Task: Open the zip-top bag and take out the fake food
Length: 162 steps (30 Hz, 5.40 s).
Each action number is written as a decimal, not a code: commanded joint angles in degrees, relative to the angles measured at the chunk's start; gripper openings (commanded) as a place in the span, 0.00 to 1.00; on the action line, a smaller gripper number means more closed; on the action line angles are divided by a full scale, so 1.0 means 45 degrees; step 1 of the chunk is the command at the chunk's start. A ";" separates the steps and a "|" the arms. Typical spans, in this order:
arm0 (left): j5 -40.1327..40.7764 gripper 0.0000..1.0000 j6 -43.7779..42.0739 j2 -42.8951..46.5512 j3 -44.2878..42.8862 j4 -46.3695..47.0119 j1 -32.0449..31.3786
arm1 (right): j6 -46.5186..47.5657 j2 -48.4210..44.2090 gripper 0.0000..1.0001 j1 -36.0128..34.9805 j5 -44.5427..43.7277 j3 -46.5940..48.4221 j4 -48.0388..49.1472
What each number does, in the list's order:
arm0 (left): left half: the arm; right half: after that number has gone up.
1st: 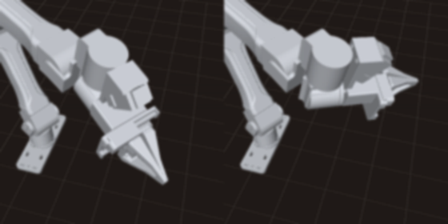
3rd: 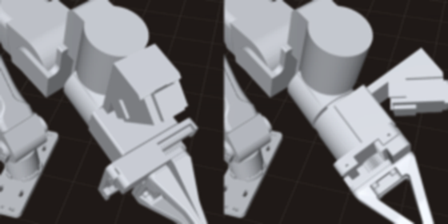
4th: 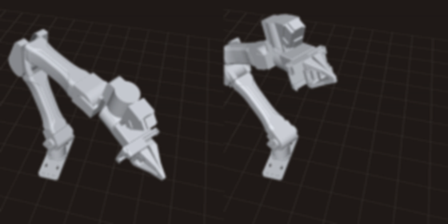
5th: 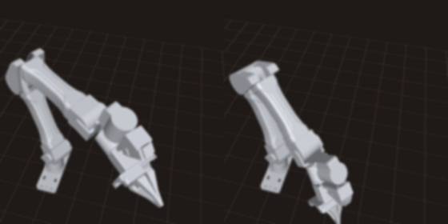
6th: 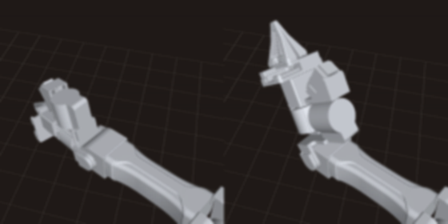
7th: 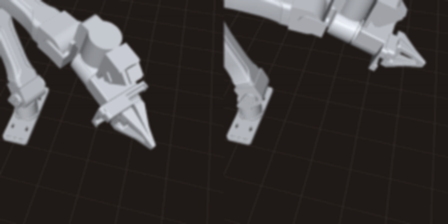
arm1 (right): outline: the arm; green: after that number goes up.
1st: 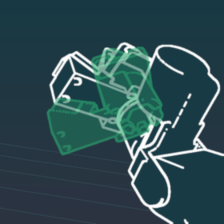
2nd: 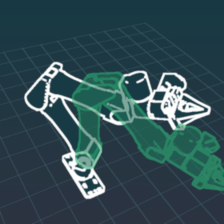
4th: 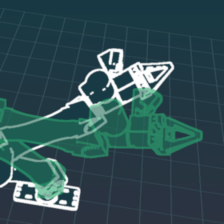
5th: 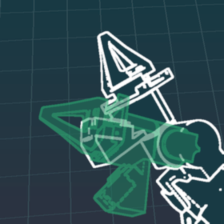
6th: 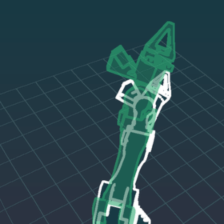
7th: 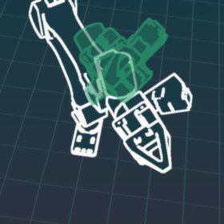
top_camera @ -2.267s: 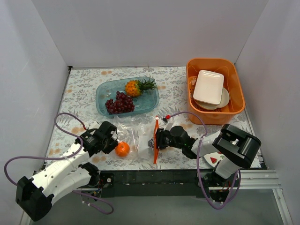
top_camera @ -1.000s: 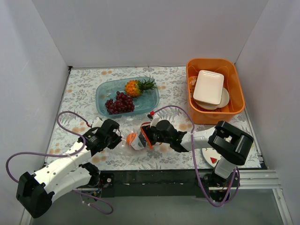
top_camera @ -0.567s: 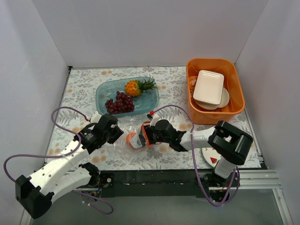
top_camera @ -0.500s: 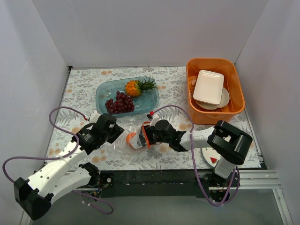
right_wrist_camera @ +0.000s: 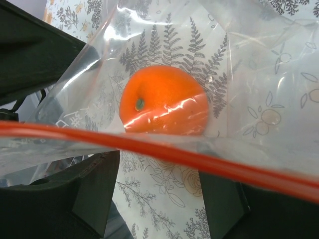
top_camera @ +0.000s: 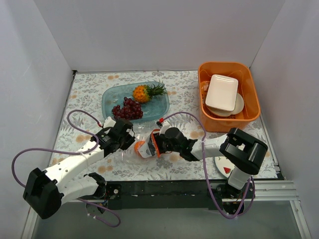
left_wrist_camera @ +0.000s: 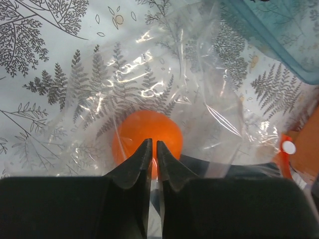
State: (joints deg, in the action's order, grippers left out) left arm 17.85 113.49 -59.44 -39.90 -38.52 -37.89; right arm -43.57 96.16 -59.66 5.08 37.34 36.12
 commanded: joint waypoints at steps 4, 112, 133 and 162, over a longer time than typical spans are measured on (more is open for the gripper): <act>0.0234 0.01 0.0267 -0.0540 0.1307 0.1645 -0.0057 | 0.0112 -0.0197 0.70 -0.0043 -0.0874 0.0451 0.0157; 0.2187 0.00 0.0756 -0.0853 0.3574 0.2018 0.0470 | 0.2964 -0.3984 0.32 -0.1860 -0.4840 0.1644 -0.7694; 0.2226 0.00 0.0093 0.0005 0.2246 0.1041 0.0529 | 0.4857 -0.6255 0.31 0.0050 -0.4532 0.5448 -1.2013; 0.1074 0.37 -0.3071 0.1510 -0.0430 0.1705 0.0627 | 0.5542 0.4061 0.98 0.4254 -0.0953 1.2892 -1.0056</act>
State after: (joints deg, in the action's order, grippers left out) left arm 23.24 102.96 -53.78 -39.11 -32.08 -35.35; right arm -19.90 115.46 -40.49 0.03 90.85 -9.65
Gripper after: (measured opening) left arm 0.343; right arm 0.978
